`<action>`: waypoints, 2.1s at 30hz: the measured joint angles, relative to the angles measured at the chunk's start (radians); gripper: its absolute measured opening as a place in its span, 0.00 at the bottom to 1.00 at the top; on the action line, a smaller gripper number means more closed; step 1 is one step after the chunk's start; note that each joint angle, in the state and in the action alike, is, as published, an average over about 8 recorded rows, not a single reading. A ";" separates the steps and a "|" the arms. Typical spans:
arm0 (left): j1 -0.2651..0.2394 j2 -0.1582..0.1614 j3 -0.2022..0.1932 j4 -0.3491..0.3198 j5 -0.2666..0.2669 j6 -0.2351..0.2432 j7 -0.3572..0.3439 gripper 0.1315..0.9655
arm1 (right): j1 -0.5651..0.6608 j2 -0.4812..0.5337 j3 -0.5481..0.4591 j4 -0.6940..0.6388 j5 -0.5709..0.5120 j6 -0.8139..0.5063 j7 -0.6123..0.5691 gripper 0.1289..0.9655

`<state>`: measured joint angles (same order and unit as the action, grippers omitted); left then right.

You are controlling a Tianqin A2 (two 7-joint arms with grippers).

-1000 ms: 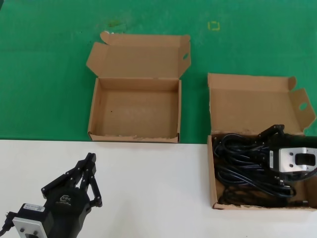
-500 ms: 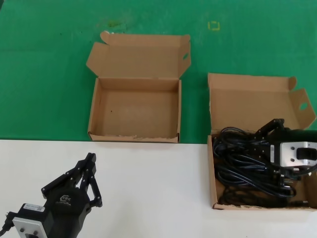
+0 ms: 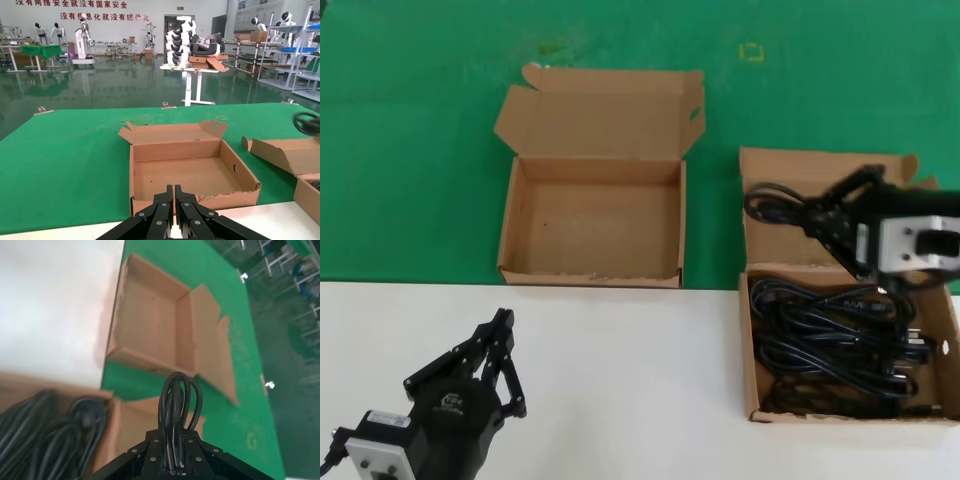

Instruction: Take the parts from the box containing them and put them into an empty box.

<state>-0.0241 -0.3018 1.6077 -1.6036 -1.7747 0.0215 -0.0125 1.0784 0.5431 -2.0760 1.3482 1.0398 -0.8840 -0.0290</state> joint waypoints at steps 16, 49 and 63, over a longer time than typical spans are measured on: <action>0.000 0.000 0.000 0.000 0.000 0.000 0.000 0.04 | 0.197 -0.289 -0.056 -0.322 0.092 0.138 -0.214 0.05; 0.000 0.000 0.000 0.000 0.000 0.000 0.000 0.04 | 0.411 -0.543 -0.366 -0.923 0.715 0.385 -0.655 0.09; 0.000 0.000 0.000 0.000 0.000 0.000 0.000 0.04 | 0.400 -0.527 -0.343 -0.878 0.653 0.399 -0.624 0.32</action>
<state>-0.0241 -0.3018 1.6077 -1.6036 -1.7747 0.0215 -0.0125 1.4787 0.0157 -2.4193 0.4700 1.6929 -0.4855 -0.6531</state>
